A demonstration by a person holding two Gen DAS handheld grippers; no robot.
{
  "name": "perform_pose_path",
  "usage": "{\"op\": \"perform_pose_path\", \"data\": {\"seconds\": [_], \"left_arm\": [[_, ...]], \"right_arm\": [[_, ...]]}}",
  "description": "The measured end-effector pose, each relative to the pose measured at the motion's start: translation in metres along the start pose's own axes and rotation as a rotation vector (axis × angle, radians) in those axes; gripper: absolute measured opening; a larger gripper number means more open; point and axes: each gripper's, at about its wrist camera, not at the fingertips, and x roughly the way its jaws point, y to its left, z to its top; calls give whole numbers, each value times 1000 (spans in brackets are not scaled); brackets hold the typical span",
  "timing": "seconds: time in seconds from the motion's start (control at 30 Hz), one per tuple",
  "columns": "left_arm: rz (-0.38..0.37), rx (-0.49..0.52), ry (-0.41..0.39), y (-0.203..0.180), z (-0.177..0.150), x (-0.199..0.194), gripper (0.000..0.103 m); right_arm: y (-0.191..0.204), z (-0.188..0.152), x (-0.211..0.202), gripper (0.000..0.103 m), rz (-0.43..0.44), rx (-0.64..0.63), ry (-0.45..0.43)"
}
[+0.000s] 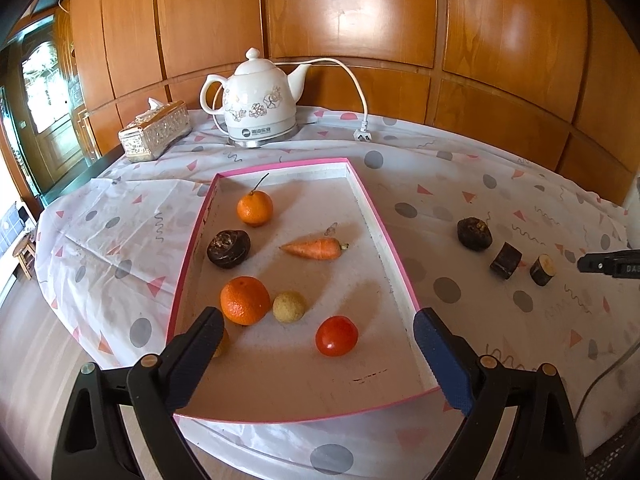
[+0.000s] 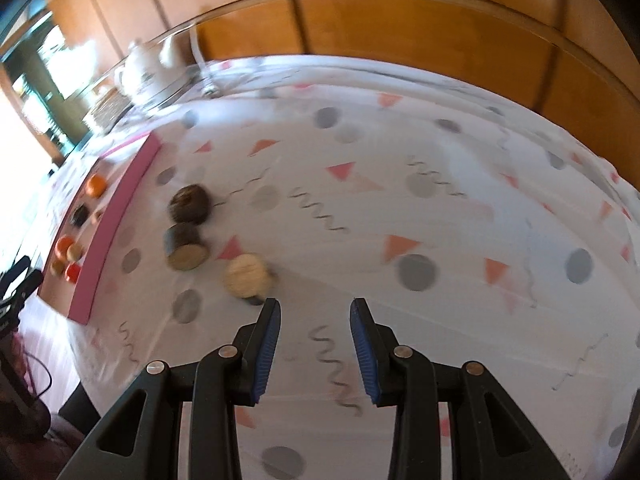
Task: Organize fruits
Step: 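Reach the right gripper to the beige root slice and grasp it, then carry the root slice into the tray and release it with the right gripper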
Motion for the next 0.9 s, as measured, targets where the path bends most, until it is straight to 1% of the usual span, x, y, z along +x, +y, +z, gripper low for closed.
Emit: {"op": "perform_pose_path", "data": {"seconds": [0.07, 0.13, 0.2, 0.23, 0.37, 0.47, 0.5, 0.57, 0.67, 0.77, 0.83, 0.9], "left_arm": [[0, -4, 0, 1, 0, 0, 96], [0, -10, 0, 2, 0, -1, 96], [1, -13, -1, 2, 0, -1, 96], [1, -15, -2, 3, 0, -2, 96], [4, -31, -7, 8, 0, -4, 96], [12, -51, -6, 13, 0, -4, 96], [18, -60, -6, 16, 0, -4, 96], [28, -81, -7, 23, 1, -5, 96], [57, -140, -5, 40, 2, -4, 96], [82, -201, -7, 59, 3, -4, 96], [97, -240, -6, 72, 2, -4, 96], [120, -270, 2, 84, 0, -3, 96]], "right_arm": [[12, 1, 5, 36, 28, -27, 15], [22, 3, 10, 37, 28, -50, 24], [31, 5, 18, 45, 29, -67, 37], [35, 6, 22, 46, 26, -74, 45], [48, 9, 39, 46, 23, -89, 79], [54, 12, 50, 46, -16, -84, 89], [55, 13, 54, 44, -29, -82, 92], [59, 13, 58, 32, -78, -92, 93], [62, 12, 55, 32, -88, -87, 81], [68, 11, 43, 32, -109, -102, 56], [73, 10, 33, 32, -85, -113, 41], [83, 10, 24, 32, -34, -135, 30]]}}
